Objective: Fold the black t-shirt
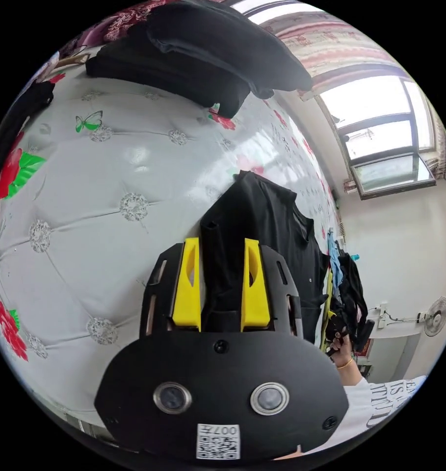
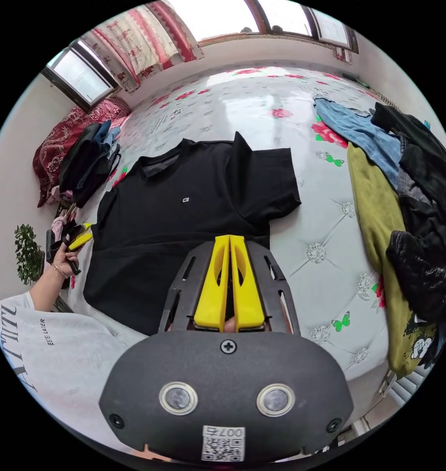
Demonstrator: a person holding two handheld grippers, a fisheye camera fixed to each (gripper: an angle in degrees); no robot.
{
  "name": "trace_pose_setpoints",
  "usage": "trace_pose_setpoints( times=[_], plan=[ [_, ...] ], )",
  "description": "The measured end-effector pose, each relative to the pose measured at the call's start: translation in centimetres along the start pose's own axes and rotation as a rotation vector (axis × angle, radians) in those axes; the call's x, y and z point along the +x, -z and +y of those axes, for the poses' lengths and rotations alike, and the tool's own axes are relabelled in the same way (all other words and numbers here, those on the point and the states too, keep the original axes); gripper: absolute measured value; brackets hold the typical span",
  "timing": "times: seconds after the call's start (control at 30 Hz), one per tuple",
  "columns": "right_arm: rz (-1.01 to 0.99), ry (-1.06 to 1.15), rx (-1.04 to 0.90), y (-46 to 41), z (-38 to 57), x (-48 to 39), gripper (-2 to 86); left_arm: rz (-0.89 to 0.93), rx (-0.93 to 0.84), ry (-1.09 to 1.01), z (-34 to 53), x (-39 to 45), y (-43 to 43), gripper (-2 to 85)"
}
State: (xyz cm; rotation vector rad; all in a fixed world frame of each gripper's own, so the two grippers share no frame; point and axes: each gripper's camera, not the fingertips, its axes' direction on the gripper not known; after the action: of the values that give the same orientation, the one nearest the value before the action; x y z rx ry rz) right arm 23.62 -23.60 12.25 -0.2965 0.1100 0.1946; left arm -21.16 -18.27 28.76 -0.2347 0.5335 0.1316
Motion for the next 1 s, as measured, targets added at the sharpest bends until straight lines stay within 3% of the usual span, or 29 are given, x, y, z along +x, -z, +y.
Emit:
trace_pose_setpoints(
  times=[0.1, 0.27, 0.4, 0.5, 0.57, 0.67, 0.73, 0.83, 1.0],
  plan=[
    [-0.004, 0.05, -0.005, 0.2, -1.2, -0.9, -0.2, -0.036, 0.007, 0.098, -0.4, -1.0, -0.5, 1.6],
    [0.005, 0.128, -0.017, 0.3, -2.6, -2.5, -0.2, 0.322, 0.212, 0.439, 3.3, -5.6, 0.4, -0.7],
    [-0.024, 0.167, -0.063, -1.1, -4.1, -3.7, -0.2, 0.447, 0.351, 0.534, 7.1, -6.4, 0.0, -0.9],
    [-0.055, 0.224, -0.078, -2.0, -5.9, -5.7, -0.1, 0.337, 0.322, 0.193, 6.7, -2.4, 0.4, -0.9],
    [-0.086, 0.262, -0.079, -2.5, -7.2, -7.1, -0.1, 0.143, 0.167, -0.354, 6.5, 4.9, -0.5, -0.9],
    [-0.178, 0.306, -0.092, -3.8, -9.5, -9.4, 0.0, -0.071, -0.035, -0.896, 10.4, 11.4, -4.4, -0.8],
    [-0.253, 0.323, -0.112, -5.0, -10.9, -10.7, 0.3, -0.194, -0.095, -1.093, 12.9, 12.9, -6.5, -0.8],
    [-0.354, 0.355, -0.155, -7.2, -12.8, -13.1, 1.6, -0.278, -0.126, -1.211, 15.6, 13.7, -8.9, -0.6],
    [-0.343, 0.448, -0.224, -11.4, -15.1, -17.0, 4.6, -0.193, -0.112, -1.075, 16.5, 13.0, -10.0, 0.4]
  ],
)
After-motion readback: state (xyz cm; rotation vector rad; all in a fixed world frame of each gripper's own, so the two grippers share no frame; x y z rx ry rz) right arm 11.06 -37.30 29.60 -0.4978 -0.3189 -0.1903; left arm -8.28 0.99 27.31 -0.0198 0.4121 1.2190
